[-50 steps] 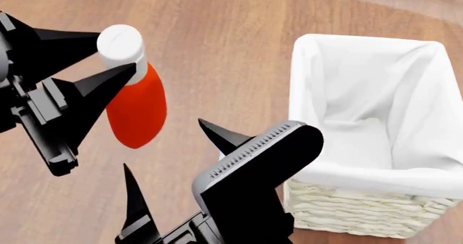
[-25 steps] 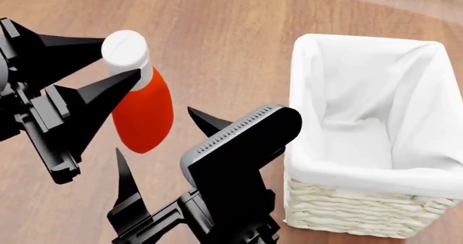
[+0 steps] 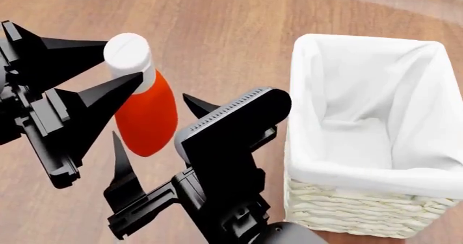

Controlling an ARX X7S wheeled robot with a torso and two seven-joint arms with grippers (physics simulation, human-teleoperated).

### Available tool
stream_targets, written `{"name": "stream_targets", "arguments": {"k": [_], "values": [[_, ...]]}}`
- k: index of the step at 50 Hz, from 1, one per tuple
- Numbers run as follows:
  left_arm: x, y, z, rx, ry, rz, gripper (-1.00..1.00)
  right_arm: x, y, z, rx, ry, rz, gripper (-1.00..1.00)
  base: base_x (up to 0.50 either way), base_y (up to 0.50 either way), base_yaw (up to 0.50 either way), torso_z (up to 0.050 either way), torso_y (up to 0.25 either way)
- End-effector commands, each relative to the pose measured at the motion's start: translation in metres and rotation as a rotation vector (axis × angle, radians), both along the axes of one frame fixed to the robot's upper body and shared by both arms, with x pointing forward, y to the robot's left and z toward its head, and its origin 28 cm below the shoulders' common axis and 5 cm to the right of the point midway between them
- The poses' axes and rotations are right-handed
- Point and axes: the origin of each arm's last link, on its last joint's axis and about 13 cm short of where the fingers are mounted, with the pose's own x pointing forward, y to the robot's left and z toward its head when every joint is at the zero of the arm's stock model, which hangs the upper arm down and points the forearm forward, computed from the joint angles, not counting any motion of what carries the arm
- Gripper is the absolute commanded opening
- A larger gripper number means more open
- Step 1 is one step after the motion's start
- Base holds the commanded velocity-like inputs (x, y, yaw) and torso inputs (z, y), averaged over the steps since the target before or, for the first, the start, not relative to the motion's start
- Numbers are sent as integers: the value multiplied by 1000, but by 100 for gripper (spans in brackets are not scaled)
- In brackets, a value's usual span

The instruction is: Pick up the ketchup, and put it in the basket.

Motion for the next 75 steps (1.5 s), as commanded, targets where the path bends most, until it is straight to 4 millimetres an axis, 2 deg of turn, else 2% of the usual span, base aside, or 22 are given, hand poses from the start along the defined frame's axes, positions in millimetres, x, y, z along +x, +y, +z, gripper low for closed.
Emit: {"name": "stream_targets", "arguments": {"k": [1,17,18,41,42,55,63,75], "values": [[-1,-1,4,-21,-11,-7,-100,8,5,-2,-3,8,2,100,0,0,0,0,0],[0,-2,2,-28,-8,-14,-100,14,10,-8,1,23,0,100,0,0,0,1,0],[0,-2,2,-30,-9,-11,-100,14,10,-8,0,21,-4,-100,0,0,0,0,0],[1,0,1,-34,3,14,-100,10,5,-7,18,11,-10,-100,0,0,0,0,0],[2,0,0,-36,6,17,100,10,5,-7,18,11,-10,-100,0,0,0,0,0],[2,1,0,-36,14,18,100,11,3,-5,25,13,-22,-100,0,0,0,0,1],[-5,1,-2,-33,7,6,100,16,-2,-2,30,15,-47,-100,0,0,0,0,0],[-31,8,3,-116,-103,45,100,25,-20,4,45,13,-138,-100,0,0,0,0,0]]}}
